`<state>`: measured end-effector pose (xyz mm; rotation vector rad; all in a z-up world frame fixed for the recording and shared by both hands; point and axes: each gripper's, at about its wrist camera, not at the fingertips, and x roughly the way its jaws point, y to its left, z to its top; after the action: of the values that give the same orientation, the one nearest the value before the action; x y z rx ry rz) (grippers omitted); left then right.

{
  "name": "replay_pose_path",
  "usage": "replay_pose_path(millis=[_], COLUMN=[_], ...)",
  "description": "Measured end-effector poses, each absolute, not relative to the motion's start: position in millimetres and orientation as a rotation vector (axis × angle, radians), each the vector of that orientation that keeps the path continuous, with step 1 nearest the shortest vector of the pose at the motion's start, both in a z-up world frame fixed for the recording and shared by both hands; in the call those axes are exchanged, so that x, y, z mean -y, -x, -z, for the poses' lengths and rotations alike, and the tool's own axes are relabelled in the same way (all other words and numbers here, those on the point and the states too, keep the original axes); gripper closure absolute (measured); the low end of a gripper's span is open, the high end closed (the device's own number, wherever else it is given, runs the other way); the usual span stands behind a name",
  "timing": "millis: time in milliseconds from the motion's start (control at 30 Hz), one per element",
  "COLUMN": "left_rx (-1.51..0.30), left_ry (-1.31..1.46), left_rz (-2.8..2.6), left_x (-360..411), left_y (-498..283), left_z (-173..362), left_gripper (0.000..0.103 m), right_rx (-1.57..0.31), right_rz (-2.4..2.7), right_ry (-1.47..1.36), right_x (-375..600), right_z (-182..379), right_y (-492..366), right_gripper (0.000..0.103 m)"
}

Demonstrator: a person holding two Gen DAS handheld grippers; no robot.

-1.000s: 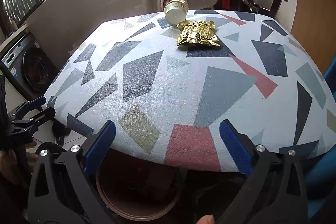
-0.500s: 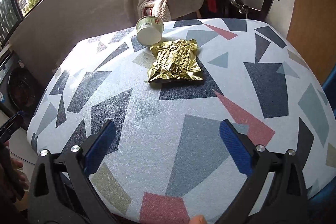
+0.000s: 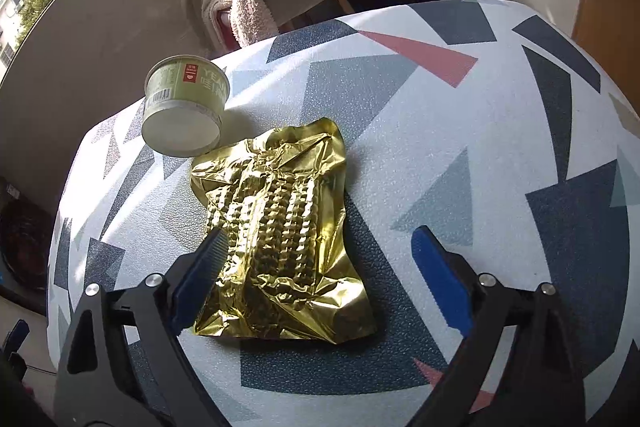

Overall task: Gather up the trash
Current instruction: 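Grasp the gold foil wrapper with the right tool, then grasp the green paper cup with left tool while right tool holds the wrapper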

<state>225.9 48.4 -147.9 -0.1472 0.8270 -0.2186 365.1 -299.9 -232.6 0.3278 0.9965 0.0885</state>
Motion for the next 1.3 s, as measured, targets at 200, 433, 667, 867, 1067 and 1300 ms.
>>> replay_pose_path(millis=[200, 433, 667, 867, 1067, 1300], left_rx=[-0.872, -0.899, -0.916, -0.921, -0.909, -0.999], left_ry=[0.225, 0.306, 0.288, 0.277, 0.360, 0.382], left_rz=[0.210, 0.217, 0.241, 0.261, 0.318, 0.335], left_x=[-48, -45, -24, 5, 36, 84], left_y=[-246, -261, -278, -325, -403, -479], left_z=[161, 167, 166, 159, 148, 169], left_gripper=[0.006, 0.006, 0.006, 0.006, 0.006, 0.006], right_rx=[-1.004, -0.983, -0.859, -0.724, -0.705, -0.688], right_rz=[-0.102, -0.213, -0.254, -0.167, -0.128, -0.103], right_ry=[-0.206, -0.227, -0.320, -0.388, -0.429, -0.480], right_x=[275, 280, 304, 333, 360, 383], right_z=[238, 236, 222, 203, 195, 193], right_y=[-383, -376, -346, -317, -301, -283], right_gripper=[0.015, 0.048, 0.062, 0.066, 0.066, 0.066])
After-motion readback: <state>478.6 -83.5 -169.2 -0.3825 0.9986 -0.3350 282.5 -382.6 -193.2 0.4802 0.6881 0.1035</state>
